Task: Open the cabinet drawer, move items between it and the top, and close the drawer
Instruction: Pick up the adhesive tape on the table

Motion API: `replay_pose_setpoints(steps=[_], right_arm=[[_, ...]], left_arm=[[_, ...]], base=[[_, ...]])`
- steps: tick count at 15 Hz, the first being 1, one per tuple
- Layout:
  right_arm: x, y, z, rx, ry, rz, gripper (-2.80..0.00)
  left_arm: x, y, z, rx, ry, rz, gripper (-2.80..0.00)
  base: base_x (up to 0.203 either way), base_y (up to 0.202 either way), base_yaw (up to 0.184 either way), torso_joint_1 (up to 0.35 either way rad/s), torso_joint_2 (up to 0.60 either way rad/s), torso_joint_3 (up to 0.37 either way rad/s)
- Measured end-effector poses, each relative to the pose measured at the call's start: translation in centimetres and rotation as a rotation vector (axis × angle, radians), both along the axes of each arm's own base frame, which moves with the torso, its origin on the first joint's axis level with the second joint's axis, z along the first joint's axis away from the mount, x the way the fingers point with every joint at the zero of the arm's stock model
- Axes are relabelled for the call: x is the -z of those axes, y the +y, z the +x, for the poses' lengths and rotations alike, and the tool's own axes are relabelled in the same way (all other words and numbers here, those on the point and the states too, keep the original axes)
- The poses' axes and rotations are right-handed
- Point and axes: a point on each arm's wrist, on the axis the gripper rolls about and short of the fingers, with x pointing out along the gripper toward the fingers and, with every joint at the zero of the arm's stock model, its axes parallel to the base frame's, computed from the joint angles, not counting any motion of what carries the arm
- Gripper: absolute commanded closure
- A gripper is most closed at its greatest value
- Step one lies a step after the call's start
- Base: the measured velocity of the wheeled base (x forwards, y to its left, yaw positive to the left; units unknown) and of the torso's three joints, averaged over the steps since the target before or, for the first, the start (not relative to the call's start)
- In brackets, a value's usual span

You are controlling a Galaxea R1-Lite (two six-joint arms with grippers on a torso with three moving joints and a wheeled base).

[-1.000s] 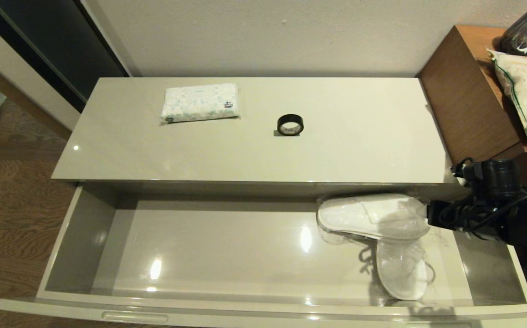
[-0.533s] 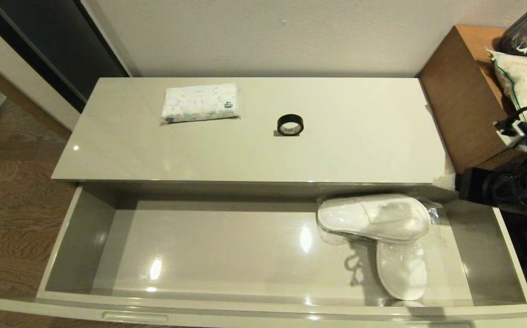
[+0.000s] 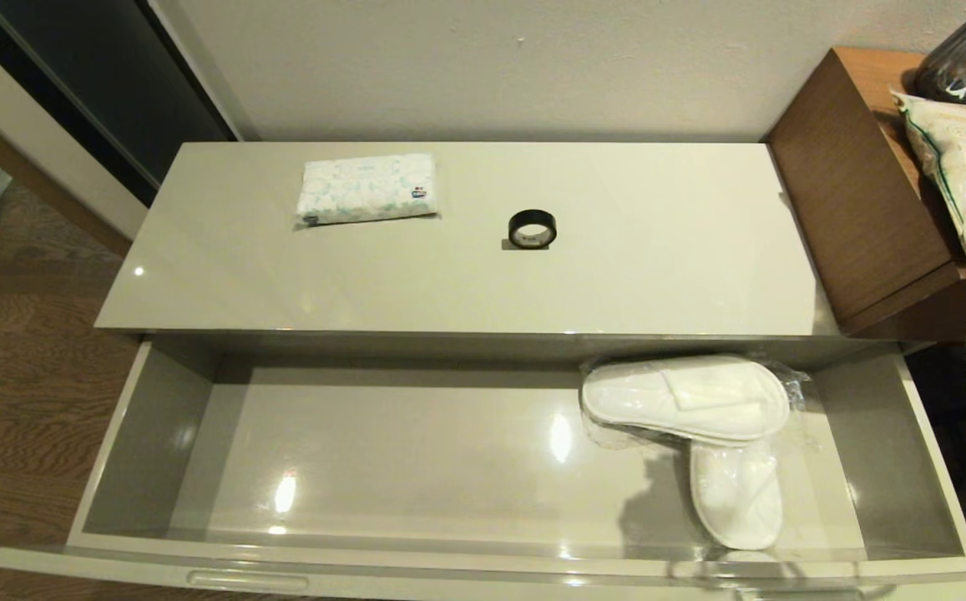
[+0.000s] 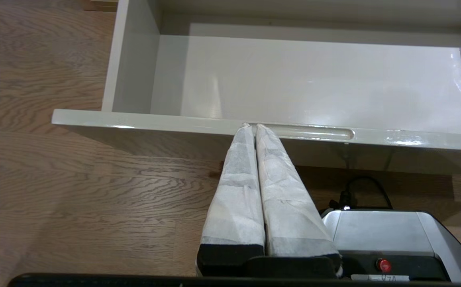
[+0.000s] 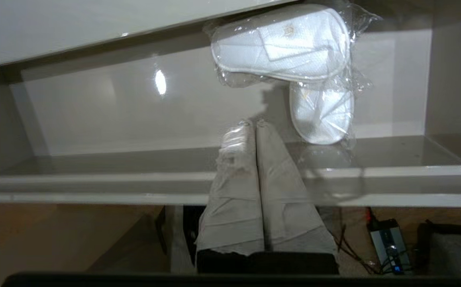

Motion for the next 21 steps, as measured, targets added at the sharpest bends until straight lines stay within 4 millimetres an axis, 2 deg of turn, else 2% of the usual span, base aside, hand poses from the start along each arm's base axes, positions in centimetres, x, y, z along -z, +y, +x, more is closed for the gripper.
replay_pose_setpoints(steps=[2, 5, 10, 15, 18, 21], right_arm=[[-0.9, -0.5, -1.2, 0.001, -0.015, 0.013, 0.0], [-1.9, -0.6, -1.5, 0.001, -0.063, 0.033, 0.0], [-3.4, 0.1, 0.1, -0.009, -0.153, 0.057, 0.0], [-4.6, 1.8, 3.6, -0.029, -0.215, 0.111, 0.0], [-4.4, 3.7, 6.6, -0.048, -0.236, 0.155, 0.0], [-2.1, 5.6, 10.3, -0.101, -0.284, 0.058, 0.0]], left_arm=[[0.0, 0.0, 0.0, 0.0, -0.001, 0.0, 0.0], [0.0, 0.0, 0.0, -0.001, 0.0, 0.0, 0.0], [0.0, 0.0, 0.0, 0.0, 0.0, 0.0, 0.0], [0.0, 0.0, 0.0, 0.0, 0.0, 0.0, 0.0], [0.0, 0.0, 0.0, 0.0, 0.0, 0.0, 0.0], [0.0, 0.0, 0.0, -0.001, 0.0, 0.0, 0.0]], base=[[0.0, 0.0, 0.0, 0.0, 0.0, 0.0], [0.0, 0.0, 0.0, 0.0, 0.0, 0.0], [0.0, 0.0, 0.0, 0.0, 0.0, 0.0], [0.0, 0.0, 0.0, 0.0, 0.0, 0.0], [0.0, 0.0, 0.0, 0.0, 0.0, 0.0], [0.0, 0.0, 0.0, 0.0, 0.0, 0.0]])
